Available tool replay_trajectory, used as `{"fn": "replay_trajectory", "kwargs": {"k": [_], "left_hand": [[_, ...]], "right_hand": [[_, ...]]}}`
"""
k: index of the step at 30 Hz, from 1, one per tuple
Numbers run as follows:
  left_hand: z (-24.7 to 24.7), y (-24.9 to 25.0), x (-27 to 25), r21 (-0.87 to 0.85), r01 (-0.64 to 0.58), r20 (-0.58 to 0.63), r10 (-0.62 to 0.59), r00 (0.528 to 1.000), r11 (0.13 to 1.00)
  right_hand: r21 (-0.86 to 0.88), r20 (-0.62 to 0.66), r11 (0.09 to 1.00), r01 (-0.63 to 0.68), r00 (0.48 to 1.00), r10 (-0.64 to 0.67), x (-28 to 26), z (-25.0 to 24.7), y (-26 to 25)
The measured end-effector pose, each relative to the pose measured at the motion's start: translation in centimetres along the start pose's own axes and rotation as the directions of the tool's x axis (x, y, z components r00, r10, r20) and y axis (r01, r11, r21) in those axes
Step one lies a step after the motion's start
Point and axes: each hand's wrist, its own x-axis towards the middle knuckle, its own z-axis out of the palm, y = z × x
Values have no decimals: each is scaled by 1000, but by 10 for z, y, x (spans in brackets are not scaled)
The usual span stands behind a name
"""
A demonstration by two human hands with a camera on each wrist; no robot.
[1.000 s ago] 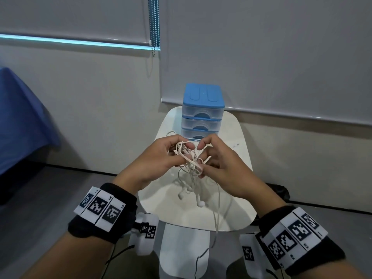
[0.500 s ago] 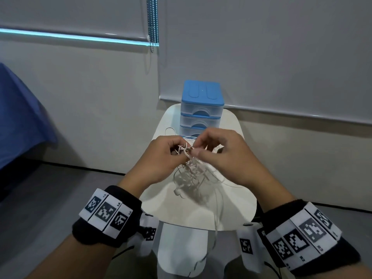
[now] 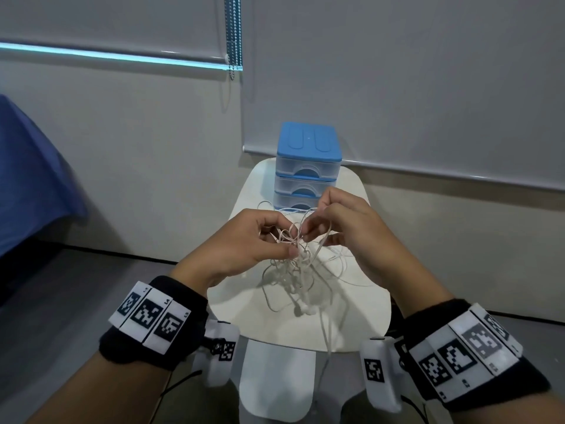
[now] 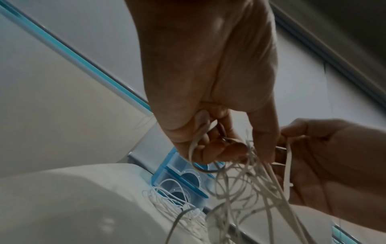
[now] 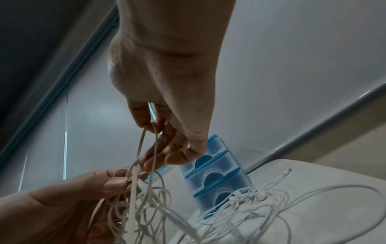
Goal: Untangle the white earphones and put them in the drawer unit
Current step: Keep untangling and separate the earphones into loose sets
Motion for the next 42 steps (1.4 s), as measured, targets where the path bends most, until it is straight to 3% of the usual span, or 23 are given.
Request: {"fn": "replay_trajectory", "kwargs": {"k": [6,9,11,13,16,20,29,37,42], "left_hand": [[1,4,-1,-40,29,-23,-30,999,999],[1,6,-1,-30,33,-41,-34,999,999],[1,9,-1,1,11,-44,-11,999,1000],[3,11,0,14,-24,-39,25,999,1000],[6,15,0,59,-82,-25,84,996,995],[7,19,2,61,-106,-68,110,992,992],[8,18,5,-48,-124,-170,114,979,991],[9,19,6,-60,-152,-184,139,973,987],[10,24,8,-39,-167,-142,160,977,985]], "right_hand": [[151,-90,988,-34,995,48,3,-5,5],[-86,-174,992,-91,982,75,4,-9,11],[-301,-249,949,-92,968,15,6,-9,15],[-356,-284,934,-19,955,-89,7,-6,13],[-283,-117,957,65,988,-102,10,-5,6],[-292,93,956,-9,995,38,11,-7,9],[-131,13,991,11,1000,-10,6,-10,21],[-127,0,991,-44,999,44,5,-9,8],[-154,86,987,-43,995,57,9,-9,4]]}}
